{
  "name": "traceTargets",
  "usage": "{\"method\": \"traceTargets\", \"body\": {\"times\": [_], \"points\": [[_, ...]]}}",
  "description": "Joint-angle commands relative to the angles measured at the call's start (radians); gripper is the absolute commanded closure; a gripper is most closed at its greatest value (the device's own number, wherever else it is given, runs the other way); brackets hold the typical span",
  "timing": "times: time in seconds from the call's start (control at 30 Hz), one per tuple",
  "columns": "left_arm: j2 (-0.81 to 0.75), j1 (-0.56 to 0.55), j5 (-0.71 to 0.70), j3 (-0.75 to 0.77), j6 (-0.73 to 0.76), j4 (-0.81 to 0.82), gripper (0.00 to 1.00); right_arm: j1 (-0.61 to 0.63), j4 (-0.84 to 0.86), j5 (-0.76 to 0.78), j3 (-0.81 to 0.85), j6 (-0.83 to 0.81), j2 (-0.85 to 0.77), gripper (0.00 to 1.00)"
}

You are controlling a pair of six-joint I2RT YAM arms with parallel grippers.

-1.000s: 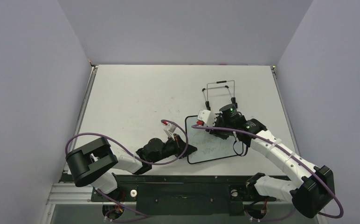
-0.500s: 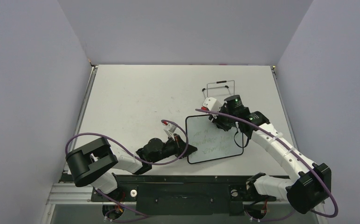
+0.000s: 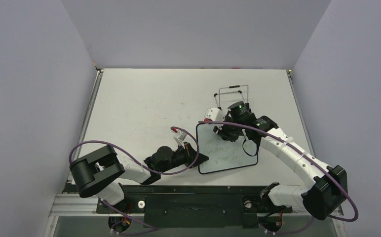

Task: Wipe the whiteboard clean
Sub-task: Erase the whiteboard at the center of the board.

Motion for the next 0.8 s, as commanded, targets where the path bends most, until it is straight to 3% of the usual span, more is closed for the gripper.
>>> {"method": "traceTargets", "body": {"times": [0.0,0.17,0.53,0.77], "points": [[-0.023,-0.011,0.054,0.016,0.063,0.079,1.00,-0.078,0.046,0.095,-0.028,0.053,-0.010,1.00],[-0.014,-0.011,0.064,0.020,0.061,0.087,1.00,-0.105,0.118,0.178,-0.015,0.119,0.007,1.00],[-0.032,-0.011,0.057,0.020,0.069,0.065,1.00,0.049,0.027,0.011,-0.080,-0.040,-0.053,1.00],[-0.020,-0.011,0.064,0.022,0.066,0.075,1.00,-0.014,0.122,0.227,-0.090,0.047,-0.045,1.00]]}}
